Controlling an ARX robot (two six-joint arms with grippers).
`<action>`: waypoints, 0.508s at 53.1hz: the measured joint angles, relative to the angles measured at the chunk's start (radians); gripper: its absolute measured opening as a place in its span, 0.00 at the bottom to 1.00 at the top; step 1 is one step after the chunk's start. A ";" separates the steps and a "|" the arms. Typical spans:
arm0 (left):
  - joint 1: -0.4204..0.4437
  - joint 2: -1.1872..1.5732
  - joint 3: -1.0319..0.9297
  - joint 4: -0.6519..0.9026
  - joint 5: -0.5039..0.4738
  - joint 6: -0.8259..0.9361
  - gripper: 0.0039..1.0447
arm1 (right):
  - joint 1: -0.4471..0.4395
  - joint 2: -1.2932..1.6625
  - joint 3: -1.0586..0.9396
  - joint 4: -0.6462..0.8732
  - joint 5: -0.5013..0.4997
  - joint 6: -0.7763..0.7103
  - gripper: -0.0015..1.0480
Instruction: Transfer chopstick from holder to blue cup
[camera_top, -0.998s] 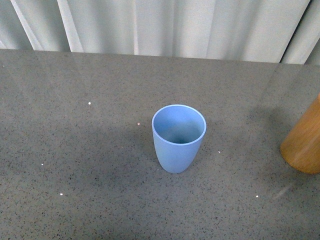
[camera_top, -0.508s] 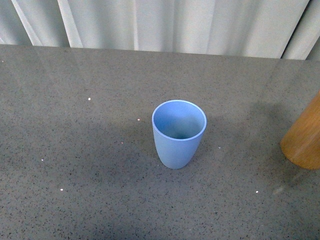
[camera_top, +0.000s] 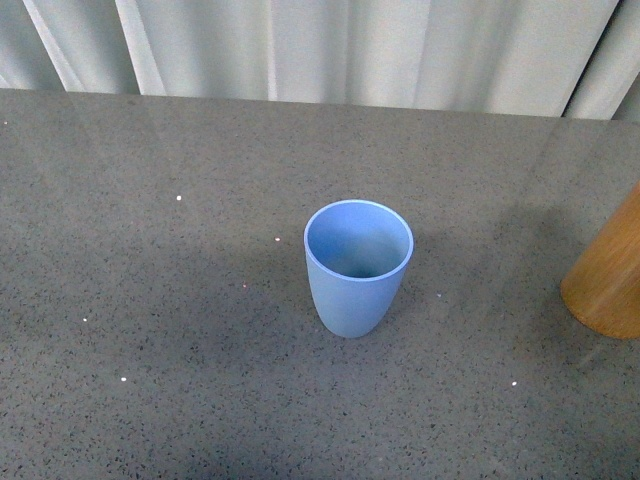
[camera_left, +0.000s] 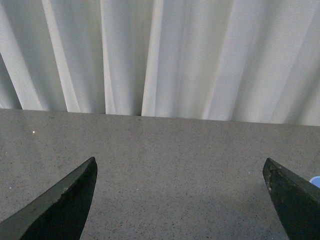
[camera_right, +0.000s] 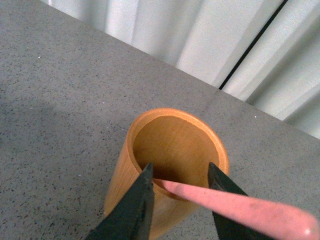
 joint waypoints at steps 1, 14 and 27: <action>0.000 0.000 0.000 0.000 0.000 0.000 0.94 | -0.002 0.000 0.003 -0.002 -0.001 0.000 0.25; 0.000 0.000 0.000 0.000 0.000 0.000 0.94 | -0.030 -0.031 0.019 -0.039 -0.020 0.007 0.03; 0.000 0.000 0.000 0.000 0.000 0.000 0.94 | -0.030 -0.212 0.023 -0.164 -0.014 0.102 0.03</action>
